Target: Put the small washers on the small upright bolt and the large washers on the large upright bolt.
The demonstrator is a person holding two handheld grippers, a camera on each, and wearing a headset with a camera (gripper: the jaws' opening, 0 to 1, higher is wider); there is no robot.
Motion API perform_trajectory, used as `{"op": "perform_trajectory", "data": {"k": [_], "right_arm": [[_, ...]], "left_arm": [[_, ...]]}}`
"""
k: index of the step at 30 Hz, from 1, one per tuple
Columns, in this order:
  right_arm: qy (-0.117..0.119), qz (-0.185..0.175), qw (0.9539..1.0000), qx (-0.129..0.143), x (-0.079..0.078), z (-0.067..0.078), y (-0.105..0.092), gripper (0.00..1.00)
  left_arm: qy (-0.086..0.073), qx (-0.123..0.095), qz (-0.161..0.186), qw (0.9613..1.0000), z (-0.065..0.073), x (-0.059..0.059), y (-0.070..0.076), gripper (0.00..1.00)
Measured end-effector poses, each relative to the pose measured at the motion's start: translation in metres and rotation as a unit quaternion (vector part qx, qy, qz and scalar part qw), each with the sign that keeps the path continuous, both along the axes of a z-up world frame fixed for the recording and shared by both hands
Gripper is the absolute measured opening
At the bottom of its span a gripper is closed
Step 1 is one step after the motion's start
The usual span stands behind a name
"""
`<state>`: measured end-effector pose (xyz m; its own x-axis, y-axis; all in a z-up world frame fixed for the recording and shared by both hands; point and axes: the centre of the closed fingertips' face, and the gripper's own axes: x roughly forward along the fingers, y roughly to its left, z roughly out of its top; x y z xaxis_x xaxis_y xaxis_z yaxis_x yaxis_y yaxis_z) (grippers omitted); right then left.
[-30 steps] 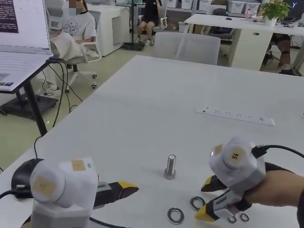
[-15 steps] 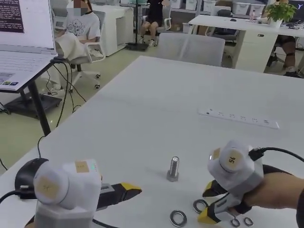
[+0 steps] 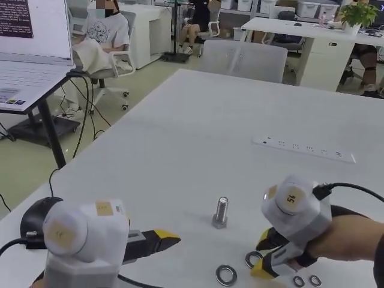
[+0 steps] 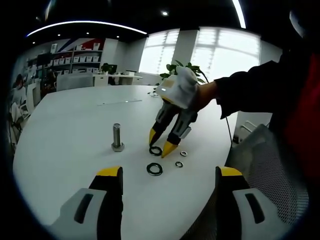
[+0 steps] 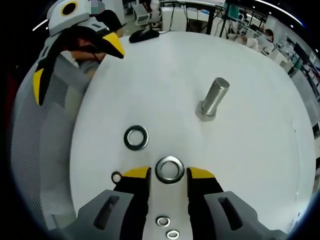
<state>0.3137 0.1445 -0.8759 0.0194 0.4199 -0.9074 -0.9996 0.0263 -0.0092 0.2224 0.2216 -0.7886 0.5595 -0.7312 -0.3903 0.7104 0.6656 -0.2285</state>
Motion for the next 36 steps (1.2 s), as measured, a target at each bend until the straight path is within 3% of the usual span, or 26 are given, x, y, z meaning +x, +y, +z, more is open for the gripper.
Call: {"op": "perform_trajectory", "data": {"k": [7, 36], "right_arm": [[-0.001, 0.003, 1.0, -0.002, -0.0002, 0.0, -0.001, 0.25], [-0.001, -0.003, 0.9998, -0.02, -0.0009, 0.0007, -0.0009, 0.22]], "left_arm": [[0.0, 0.0, 0.0, 1.0, 0.0, 0.0001, -0.0002, 0.74], [-0.002, 0.002, -0.003, 1.0, 0.0, 0.0, 0.0003, 0.73]]}}
